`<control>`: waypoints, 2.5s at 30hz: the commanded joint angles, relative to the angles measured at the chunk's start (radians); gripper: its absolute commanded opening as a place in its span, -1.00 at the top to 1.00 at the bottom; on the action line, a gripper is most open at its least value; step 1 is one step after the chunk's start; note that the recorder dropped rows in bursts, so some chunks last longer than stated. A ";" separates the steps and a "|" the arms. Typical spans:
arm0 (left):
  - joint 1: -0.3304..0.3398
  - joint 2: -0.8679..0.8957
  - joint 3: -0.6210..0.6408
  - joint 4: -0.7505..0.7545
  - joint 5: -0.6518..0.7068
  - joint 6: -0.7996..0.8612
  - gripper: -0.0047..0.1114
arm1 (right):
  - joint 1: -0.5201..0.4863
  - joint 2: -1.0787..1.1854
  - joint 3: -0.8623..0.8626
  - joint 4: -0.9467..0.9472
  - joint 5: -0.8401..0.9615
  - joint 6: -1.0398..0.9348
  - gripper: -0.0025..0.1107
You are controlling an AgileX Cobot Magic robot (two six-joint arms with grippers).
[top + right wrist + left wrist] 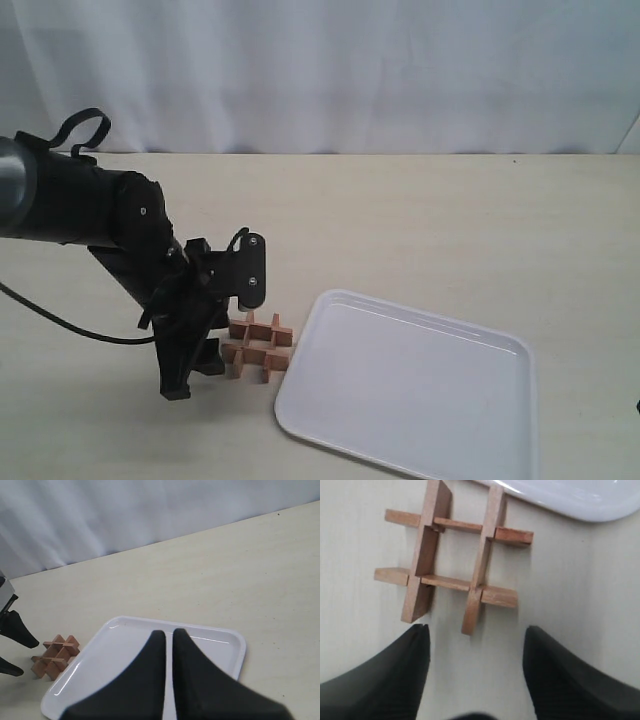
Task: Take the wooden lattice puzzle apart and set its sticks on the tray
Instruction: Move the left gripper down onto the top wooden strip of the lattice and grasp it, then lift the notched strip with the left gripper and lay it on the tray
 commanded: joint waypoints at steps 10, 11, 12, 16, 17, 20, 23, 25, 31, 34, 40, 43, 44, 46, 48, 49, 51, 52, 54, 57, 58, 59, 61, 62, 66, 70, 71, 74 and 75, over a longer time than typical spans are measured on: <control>-0.004 0.063 0.002 -0.004 -0.016 0.015 -0.01 | 0.003 -0.005 0.001 0.001 -0.003 -0.006 0.88; -0.004 0.065 0.002 -0.002 -0.022 0.015 -0.01 | 0.003 -0.005 0.001 0.001 -0.003 -0.006 0.88; -0.004 0.068 0.002 -0.004 -0.033 0.015 -0.01 | 0.003 -0.005 0.001 0.001 -0.003 -0.006 0.88; -0.004 0.068 0.002 -0.009 -0.045 0.015 -0.01 | 0.003 -0.005 0.001 0.001 -0.003 -0.006 0.88; -0.004 0.068 0.002 -0.011 -0.045 0.015 0.00 | 0.003 -0.005 0.001 0.001 -0.003 -0.006 0.88; -0.004 0.068 0.002 -0.025 -0.063 0.017 0.00 | 0.003 -0.005 0.001 0.001 -0.003 -0.006 0.88; -0.006 0.068 0.002 -0.039 -0.077 0.017 0.06 | 0.003 -0.005 0.001 0.001 -0.003 -0.006 0.88; -0.011 0.068 0.002 -0.039 -0.079 0.017 0.22 | 0.003 -0.005 0.001 0.001 -0.003 -0.006 0.88; -0.010 0.068 0.002 -0.041 -0.079 0.017 0.66 | 0.003 -0.005 0.001 0.001 -0.003 -0.006 0.88; -0.010 0.068 0.002 -0.038 -0.079 0.017 0.79 | 0.003 -0.005 0.001 0.001 -0.003 -0.006 0.88; -0.010 0.068 0.002 -0.038 -0.079 0.017 0.92 | 0.003 -0.005 0.001 0.001 -0.003 -0.006 0.88; -0.010 0.068 0.002 -0.029 -0.071 0.017 0.92 | 0.003 -0.005 0.001 0.001 -0.003 -0.006 0.88; -0.010 0.068 0.002 -0.029 -0.068 0.017 0.92 | 0.003 -0.005 0.001 0.001 -0.003 -0.006 0.88; -0.010 0.065 0.002 -0.029 -0.065 0.017 0.92 | 0.003 -0.005 0.001 0.001 -0.003 -0.006 0.88; -0.010 0.057 0.002 -0.029 -0.060 0.017 0.92 | 0.003 -0.005 0.001 0.001 -0.003 -0.006 0.88; -0.010 0.050 0.002 -0.029 -0.059 0.017 0.92 | 0.003 -0.005 0.001 0.001 -0.003 -0.006 0.88; -0.010 0.041 0.002 -0.029 -0.048 0.017 0.92 | 0.003 -0.005 0.001 0.001 -0.003 -0.006 0.88; -0.010 0.035 0.002 -0.029 -0.038 0.017 0.92 | 0.003 -0.005 0.001 0.001 -0.003 -0.006 0.88; -0.010 0.021 0.002 -0.029 -0.032 0.017 0.92 | 0.003 -0.005 0.001 0.001 -0.003 -0.006 0.88; -0.010 0.001 0.002 -0.029 -0.030 0.017 0.92 | 0.003 -0.005 0.001 0.001 -0.003 -0.006 0.88; -0.010 -0.005 0.002 -0.031 -0.028 0.017 0.92 | 0.003 -0.005 0.001 0.001 -0.003 -0.006 0.88; -0.010 -0.011 0.002 -0.033 -0.028 0.017 0.92 | 0.003 -0.005 0.001 0.001 -0.003 -0.006 0.88; -0.010 -0.023 0.002 -0.033 -0.013 0.017 0.92 | 0.003 -0.005 0.001 0.001 -0.003 -0.006 0.88; -0.010 -0.030 0.002 -0.036 -0.011 0.017 0.92 | 0.003 -0.005 0.001 0.001 -0.003 -0.006 0.88; -0.010 -0.069 0.002 -0.046 -0.015 0.017 0.92 | 0.003 -0.005 0.001 0.001 -0.003 -0.006 0.88; -0.010 -0.126 0.002 -0.197 -0.058 0.017 0.92 | 0.003 -0.005 0.001 0.001 -0.003 -0.006 0.88; -0.013 -0.135 0.001 -0.248 -0.064 0.017 0.92 | 0.003 -0.005 0.001 0.001 -0.003 -0.006 0.88; -0.041 -0.142 -0.024 -0.272 -0.025 0.015 0.92 | 0.003 -0.005 0.001 0.001 -0.003 -0.006 0.88; -0.057 -0.140 -0.038 -0.265 -0.003 0.013 0.92 | 0.003 -0.005 0.001 0.001 -0.003 -0.006 0.88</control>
